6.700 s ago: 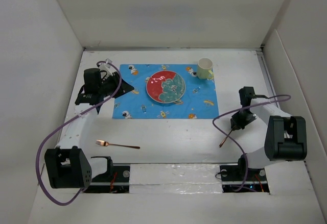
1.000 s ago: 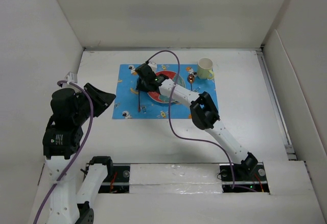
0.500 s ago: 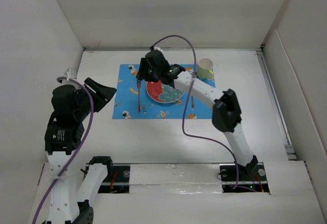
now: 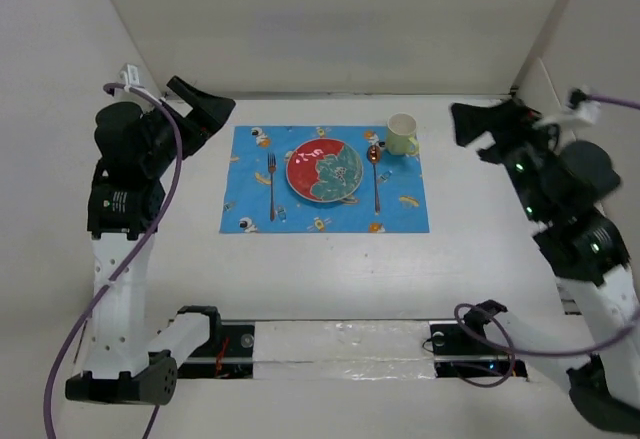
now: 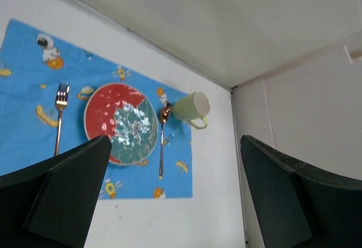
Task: Set the dinner table for one person
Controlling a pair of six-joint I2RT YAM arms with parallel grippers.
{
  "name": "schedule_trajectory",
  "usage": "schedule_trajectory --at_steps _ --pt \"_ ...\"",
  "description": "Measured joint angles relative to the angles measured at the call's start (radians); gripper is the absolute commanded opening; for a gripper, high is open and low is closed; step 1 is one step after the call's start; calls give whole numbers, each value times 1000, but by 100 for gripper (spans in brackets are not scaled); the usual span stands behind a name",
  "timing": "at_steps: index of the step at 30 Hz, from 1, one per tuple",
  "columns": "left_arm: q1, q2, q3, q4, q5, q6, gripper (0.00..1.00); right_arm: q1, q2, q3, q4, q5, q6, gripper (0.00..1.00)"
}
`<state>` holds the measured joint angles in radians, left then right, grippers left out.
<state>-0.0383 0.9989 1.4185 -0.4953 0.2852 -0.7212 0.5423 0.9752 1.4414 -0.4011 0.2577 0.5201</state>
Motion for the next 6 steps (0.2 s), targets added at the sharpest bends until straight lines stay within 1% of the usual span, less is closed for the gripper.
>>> schedule_trajectory --at_steps 3,4,6 --pt "0 14 65 11 -14 6 99 -105 -191 -77 -17 74 -5 100" --pt "0 11 75 17 -16 7 99 -134 -226 -86 -20 84 -9 100" --pt "0 4 76 29 -16 6 99 -184 -246 -96 -26 86 -14 100"
